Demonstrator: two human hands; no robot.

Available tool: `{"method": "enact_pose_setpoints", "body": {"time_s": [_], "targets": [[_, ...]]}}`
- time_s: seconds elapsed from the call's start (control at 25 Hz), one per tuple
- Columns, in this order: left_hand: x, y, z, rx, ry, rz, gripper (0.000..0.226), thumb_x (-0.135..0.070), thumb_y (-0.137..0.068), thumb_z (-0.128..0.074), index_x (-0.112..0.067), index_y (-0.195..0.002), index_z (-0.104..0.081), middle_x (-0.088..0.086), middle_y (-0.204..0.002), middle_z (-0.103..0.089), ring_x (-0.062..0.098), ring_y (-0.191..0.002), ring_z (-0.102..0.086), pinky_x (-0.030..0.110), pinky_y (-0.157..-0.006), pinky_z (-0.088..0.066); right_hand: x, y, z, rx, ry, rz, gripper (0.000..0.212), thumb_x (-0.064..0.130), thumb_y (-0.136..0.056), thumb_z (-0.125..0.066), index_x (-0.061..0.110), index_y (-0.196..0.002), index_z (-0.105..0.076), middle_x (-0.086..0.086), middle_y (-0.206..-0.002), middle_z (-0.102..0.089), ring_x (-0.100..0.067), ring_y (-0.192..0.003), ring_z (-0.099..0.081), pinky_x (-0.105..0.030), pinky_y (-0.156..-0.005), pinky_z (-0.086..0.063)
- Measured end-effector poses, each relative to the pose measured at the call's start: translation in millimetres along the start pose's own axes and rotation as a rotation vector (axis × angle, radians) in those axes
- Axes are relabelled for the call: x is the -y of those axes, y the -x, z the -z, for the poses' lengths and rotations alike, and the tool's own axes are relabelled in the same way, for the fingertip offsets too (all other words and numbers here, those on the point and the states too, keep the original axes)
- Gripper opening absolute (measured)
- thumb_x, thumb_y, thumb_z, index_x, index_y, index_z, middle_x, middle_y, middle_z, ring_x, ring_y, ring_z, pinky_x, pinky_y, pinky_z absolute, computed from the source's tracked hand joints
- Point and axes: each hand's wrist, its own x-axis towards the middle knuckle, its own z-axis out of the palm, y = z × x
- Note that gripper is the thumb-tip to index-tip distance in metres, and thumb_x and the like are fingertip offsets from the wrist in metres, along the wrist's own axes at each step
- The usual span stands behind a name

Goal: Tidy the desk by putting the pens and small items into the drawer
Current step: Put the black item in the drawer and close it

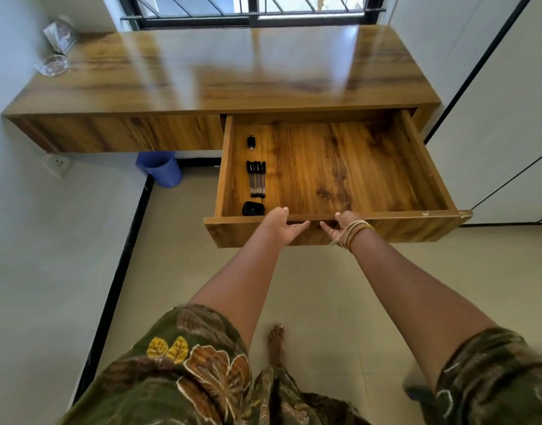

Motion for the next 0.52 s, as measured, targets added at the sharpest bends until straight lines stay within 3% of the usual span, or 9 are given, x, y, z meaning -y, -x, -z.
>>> {"method": "enact_pose_setpoints", "body": {"time_s": [0.12,0.4,0.52], "targets": [[-12,-14,-18,-0.106,0.134,0.054,0.050,0.004,-0.098,-0.033,-0.003,-0.146,-0.020,0.031,-0.152,-0.013,0.053,-0.136,-0.028,0.057,-0.098,-0.046,14,-16,-12,0.000,0.048,-0.059,0.033,-0.007,-0.097,-0.038,0.001,-0.129,-0.044,-0.019,-0.140,-0.042,-0.038,-0.129,-0.043,-0.058,-0.100,-0.044],[-67,-54,-80,-0.229,0.195,0.078,0.047,0.005,-0.096,-0.037,-0.005,-0.142,-0.030,0.022,-0.154,-0.019,0.045,-0.139,-0.029,0.050,-0.100,-0.048,60,-60,-71,0.011,0.103,-0.083,0.020,-0.008,-0.097,-0.038,0.001,-0.113,-0.045,-0.022,-0.138,-0.045,-0.037,-0.127,-0.047,-0.058,-0.101,-0.043],[-87,-71,-98,-0.209,0.122,0.073,0.047,0.005,-0.096,-0.035,-0.004,-0.142,-0.028,0.022,-0.155,-0.019,0.045,-0.140,-0.028,0.049,-0.100,-0.048,78,-84,-93,0.021,0.119,-0.077,0.023,-0.007,-0.097,-0.040,-0.001,-0.118,-0.046,-0.022,-0.136,-0.046,-0.038,-0.126,-0.048,-0.056,-0.100,-0.045]]}}
